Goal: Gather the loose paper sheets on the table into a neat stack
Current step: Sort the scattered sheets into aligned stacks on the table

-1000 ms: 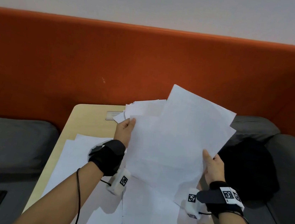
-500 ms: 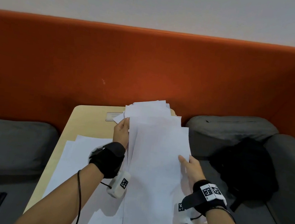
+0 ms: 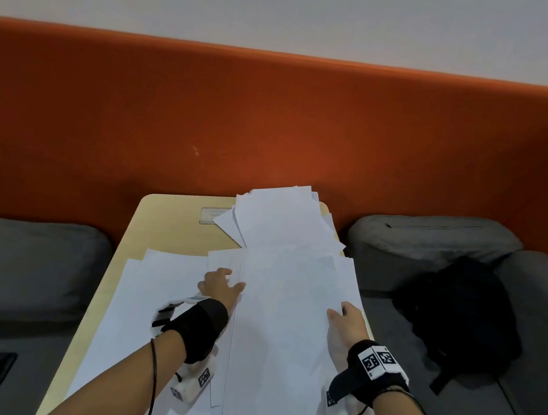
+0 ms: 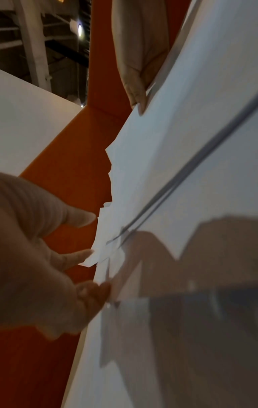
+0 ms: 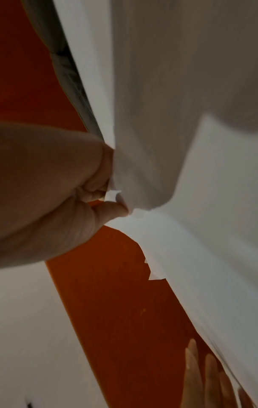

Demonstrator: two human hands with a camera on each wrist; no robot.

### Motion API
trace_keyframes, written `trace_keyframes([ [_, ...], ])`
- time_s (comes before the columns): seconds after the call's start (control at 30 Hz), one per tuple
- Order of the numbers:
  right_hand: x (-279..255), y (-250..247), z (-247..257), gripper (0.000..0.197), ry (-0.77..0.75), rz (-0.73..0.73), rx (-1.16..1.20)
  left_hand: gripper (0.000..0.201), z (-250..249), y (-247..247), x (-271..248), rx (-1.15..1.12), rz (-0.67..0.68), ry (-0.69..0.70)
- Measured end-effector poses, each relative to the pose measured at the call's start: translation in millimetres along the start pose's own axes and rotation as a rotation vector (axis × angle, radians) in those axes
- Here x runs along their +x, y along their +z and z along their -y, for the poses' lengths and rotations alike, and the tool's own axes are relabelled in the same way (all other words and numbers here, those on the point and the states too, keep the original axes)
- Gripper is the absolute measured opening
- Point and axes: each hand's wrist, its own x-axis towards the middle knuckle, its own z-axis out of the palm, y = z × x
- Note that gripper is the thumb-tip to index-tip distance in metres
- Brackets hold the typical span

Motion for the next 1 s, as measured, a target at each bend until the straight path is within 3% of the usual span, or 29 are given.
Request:
trace_keyframes([
  [0.2,-1,-4,5,0.014,-0.032,0.025,-0.118,0.062,-1,-8,6,0.141,0.026,-0.162],
  [0.27,1,-4,4,0.014,-0.04,0.028,-0.135,0.062,-1,-9,10,0.08,0.005,-0.185],
  [0.37,3,-6,4,0.016,-0.037,0.033,-0.157,0.063,5,-9,14,-0.19,-0.065,-0.18],
  [0.43,3,-6,4,0.011,-0.037,0.035,-0.169,0.057,10,-6,11,-0.406,-0.055,-0.132],
  [0.5,-1,-4,6,0.007,-0.044,0.065,-0.166,0.048,9,-2,-2,-0.556,0.08,-0.055],
  [0.57,-2,1,10,0.012,-0.05,0.115,-0.17,0.043,2,1,-16,-0.564,0.245,0.019],
  [0.63,-5,5,16,0.023,-0.042,0.14,-0.165,0.041,-6,3,-23,-0.53,0.306,0.087],
  [0.73,-10,0,27,0.04,-0.051,0.051,0.081,0.041,-27,-10,-27,-0.647,0.34,0.135],
  [0.83,-11,-17,41,0.058,-0.054,0.024,0.398,0.022,-52,-30,-26,-0.652,0.385,0.233],
  [0.9,-11,-30,54,0.05,-0.139,0.085,0.424,0.017,-70,-43,-26,-0.682,0.405,0.304],
  [1.0,-20,-46,83,0.017,-0.311,0.085,0.483,0.015,-94,-56,-28,-0.708,0.365,0.4],
])
